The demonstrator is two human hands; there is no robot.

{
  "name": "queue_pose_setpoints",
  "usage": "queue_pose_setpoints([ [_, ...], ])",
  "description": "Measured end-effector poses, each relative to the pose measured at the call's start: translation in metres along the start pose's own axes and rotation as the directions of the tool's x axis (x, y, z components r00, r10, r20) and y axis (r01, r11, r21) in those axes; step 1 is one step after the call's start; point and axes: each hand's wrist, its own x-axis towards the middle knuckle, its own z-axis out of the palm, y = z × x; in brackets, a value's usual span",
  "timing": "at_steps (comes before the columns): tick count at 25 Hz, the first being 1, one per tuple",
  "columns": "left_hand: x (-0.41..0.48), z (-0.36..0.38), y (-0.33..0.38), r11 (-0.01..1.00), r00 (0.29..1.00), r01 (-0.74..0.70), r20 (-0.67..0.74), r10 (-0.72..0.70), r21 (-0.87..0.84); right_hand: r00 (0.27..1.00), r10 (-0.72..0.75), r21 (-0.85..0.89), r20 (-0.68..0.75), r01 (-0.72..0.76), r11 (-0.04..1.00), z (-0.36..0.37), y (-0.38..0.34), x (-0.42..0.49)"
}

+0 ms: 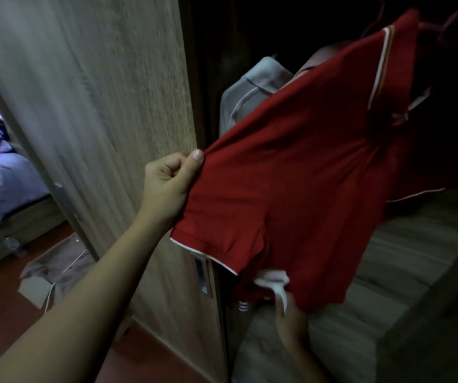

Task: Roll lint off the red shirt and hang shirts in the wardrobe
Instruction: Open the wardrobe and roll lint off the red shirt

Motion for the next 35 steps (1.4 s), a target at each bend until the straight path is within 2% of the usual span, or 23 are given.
queue_pose_setpoints([
  [2,0.001,-0.001,-0.003,1.000,1.000,0.003,-0.003,-0.003,0.001,0.997,-0.049,0.111,-0.068,0.056,0.992,-0.038,-0.044,0.029],
  [4,0.001,0.001,-0.001,1.000,1.000,-0.009,0.003,0.009,0.000,0.968,-0.154,0.191,-0.196,0.192,0.963,-0.082,-0.098,0.057],
  [7,0.000,0.000,-0.002,1.000,1.000,-0.016,0.011,0.016,-0.011,0.866,-0.296,0.245,-0.404,0.414,0.877,-0.136,-0.168,0.086],
  [9,-0.001,0.000,0.000,1.000,1.000,-0.007,0.011,0.007,-0.005,0.835,-0.300,0.284,-0.461,0.459,0.842,-0.151,-0.193,0.100],
  [12,0.000,0.000,0.001,1.000,1.000,0.000,0.006,0.000,0.025,0.877,-0.269,0.281,-0.398,0.396,0.874,-0.132,-0.178,0.095],
  [15,-0.001,0.001,0.001,1.000,1.000,0.002,-0.002,-0.002,0.026,0.970,-0.223,0.129,-0.094,0.234,0.964,-0.079,-0.108,0.056],
  [17,-0.001,0.001,-0.001,1.000,1.000,0.000,-0.007,0.000,0.029,0.972,-0.230,0.086,0.041,0.226,0.970,-0.063,-0.075,0.030],
  [18,-0.002,0.000,-0.002,0.999,1.000,-0.005,-0.010,0.005,0.034,0.973,-0.231,0.098,0.029,0.227,0.969,-0.065,-0.069,0.029],
  [21,-0.001,-0.001,-0.002,0.999,1.000,-0.008,-0.010,0.008,0.046,0.971,-0.190,0.165,-0.143,0.213,0.963,-0.105,-0.082,0.079],
  [24,-0.001,0.000,-0.002,0.999,1.000,0.003,-0.020,-0.002,0.049,0.912,-0.220,0.176,-0.347,0.294,0.939,-0.168,-0.114,0.147],
  [26,-0.001,0.001,0.001,0.999,1.000,0.007,-0.029,-0.005,0.053,0.886,-0.209,0.192,-0.415,0.310,0.931,-0.200,-0.131,0.175],
  [29,-0.003,0.004,0.004,0.997,0.999,0.016,-0.051,-0.012,0.076,0.921,-0.171,0.236,-0.349,0.264,0.935,-0.196,-0.132,0.179],
  [32,-0.005,0.005,0.003,0.996,0.997,0.022,-0.074,-0.015,0.088,0.962,-0.224,0.248,-0.157,0.258,0.934,-0.145,-0.101,0.137],
  [34,-0.005,0.004,0.004,0.995,0.997,0.024,-0.082,-0.016,0.100,0.978,-0.208,0.246,-0.023,0.207,0.947,-0.120,-0.079,0.104],
  [35,-0.006,0.004,0.005,0.994,0.996,0.025,-0.090,-0.015,0.110,0.984,-0.179,0.241,-0.001,0.174,0.955,-0.117,-0.072,0.099],
])
